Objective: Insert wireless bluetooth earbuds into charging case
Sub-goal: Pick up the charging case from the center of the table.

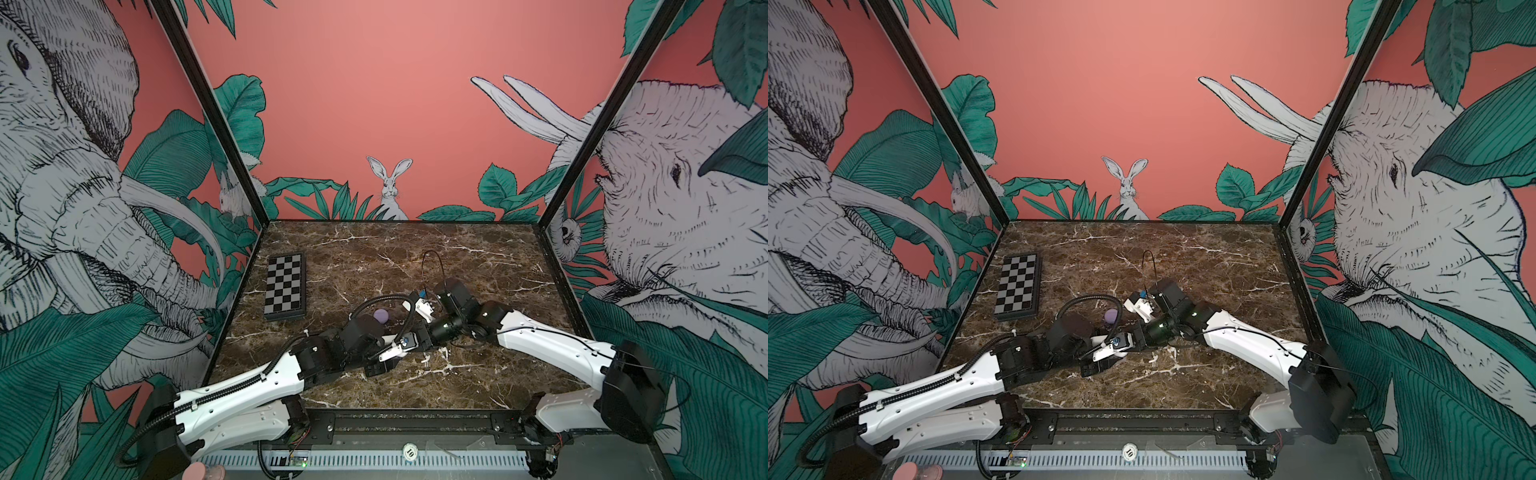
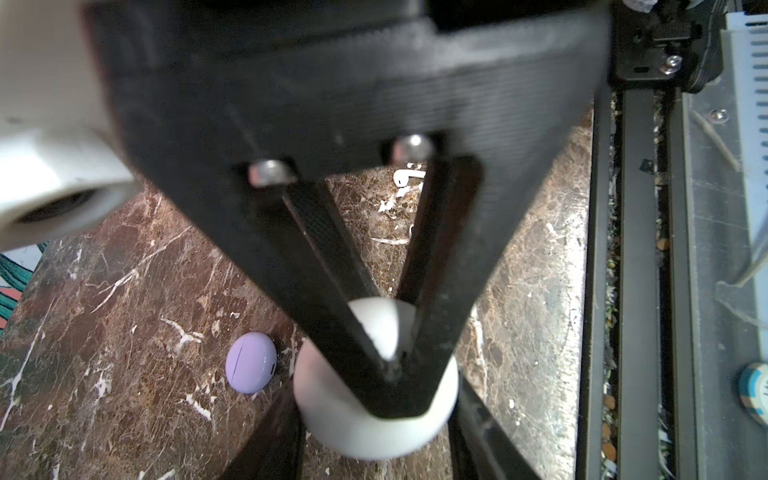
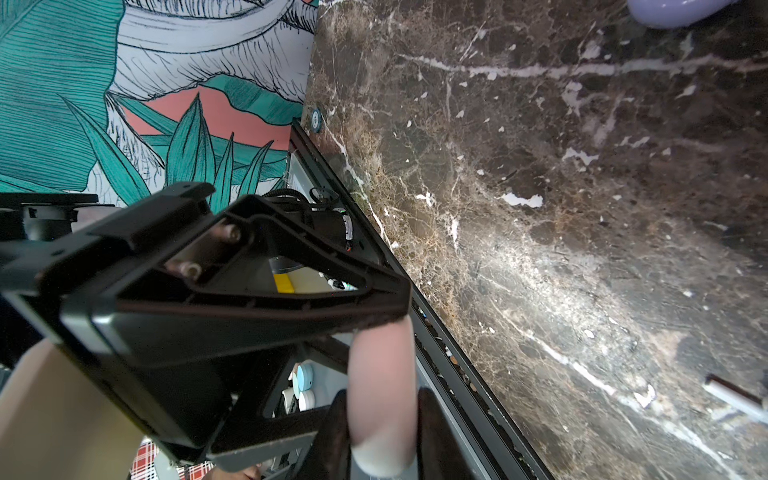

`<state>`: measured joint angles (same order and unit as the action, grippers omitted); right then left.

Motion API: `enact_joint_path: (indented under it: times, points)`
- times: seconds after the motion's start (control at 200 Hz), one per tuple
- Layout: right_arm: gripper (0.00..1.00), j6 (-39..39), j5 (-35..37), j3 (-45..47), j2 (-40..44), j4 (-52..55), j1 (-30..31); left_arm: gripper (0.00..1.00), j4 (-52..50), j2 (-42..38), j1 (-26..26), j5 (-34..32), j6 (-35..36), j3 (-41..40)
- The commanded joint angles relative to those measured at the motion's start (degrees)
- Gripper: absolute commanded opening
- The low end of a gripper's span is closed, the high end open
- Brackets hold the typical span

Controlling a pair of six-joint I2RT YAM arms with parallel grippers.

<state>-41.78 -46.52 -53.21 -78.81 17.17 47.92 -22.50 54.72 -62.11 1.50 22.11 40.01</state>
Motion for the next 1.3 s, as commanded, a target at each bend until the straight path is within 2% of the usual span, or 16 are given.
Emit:
enact_joint_path:
  times: [0.0, 0.395, 0.44, 0.565, 0.635, 0.725, 0.885, 0.975, 1.01, 1.09, 1.115, 1.15, 1.295]
  points:
    - [0.22, -0.77, -2.51, -0.58, -0.51, -3.5, 1.03, 0.0, 0.98, -0.23, -0.3, 0.36, 0.91, -0.24]
    - [0.34, -1.01, -2.51, -0.02, -0.32, -4.64, 1.71, 0.01, 1.67, 0.19, -0.3, -1.07, 0.22, 0.58]
    - [0.33, -1.28, -2.64, -0.05, -0.47, -4.78, 1.76, 0.01, 1.7, 0.16, -0.28, -1.17, 0.13, 0.68]
    - [0.23, -0.94, -2.43, -0.14, 0.13, -4.56, 1.91, 0.04, 1.41, 0.2, -0.23, -1.23, 0.26, 1.03]
    - [0.23, -0.89, -2.59, -0.18, 0.03, -4.66, 1.98, 0.06, 1.44, 0.03, -0.3, -1.54, 0.22, 1.16]
    - [0.22, -1.07, -2.86, -0.21, -0.43, -4.77, 2.01, 0.14, 1.84, -0.31, -0.3, -1.76, 0.21, 1.21]
    - [0.1, -1.47, -2.93, -0.22, -0.38, -5.38, 2.17, 0.36, 1.84, -0.1, -0.3, -1.78, -0.4, 1.47]
    - [0.06, -1.89, -2.87, -0.3, -0.21, -5.77, 2.15, 0.41, 1.93, 0.01, -0.32, -1.51, -0.56, 1.63]
    - [0.04, -1.82, -2.81, -0.48, -0.23, -5.55, 2.17, 0.55, 2.13, 0.12, -0.26, -1.65, -0.89, 1.73]
    - [0.03, -1.24, -1.89, -0.83, 0.2, -4.61, 2.17, 0.61, 2.28, -0.12, -0.31, -1.51, -1.45, 2.22]
    - [0.03, -1.13, -1.82, -0.84, 0.31, -4.44, 2.18, 0.75, 2.29, -0.34, -0.31, -1.5, -1.75, 2.47]
    - [0.03, -0.96, -1.76, -1.01, 0.41, -4.25, 2.15, 0.83, 2.57, -0.91, -0.36, -1.59, -2.38, 2.74]
    - [0.02, 2.08, -0.9, -2.89, 1.34, -0.04, 2.09, 0.9, 1.53, -4.5, -0.37, -0.49, -4.36, 4.5]
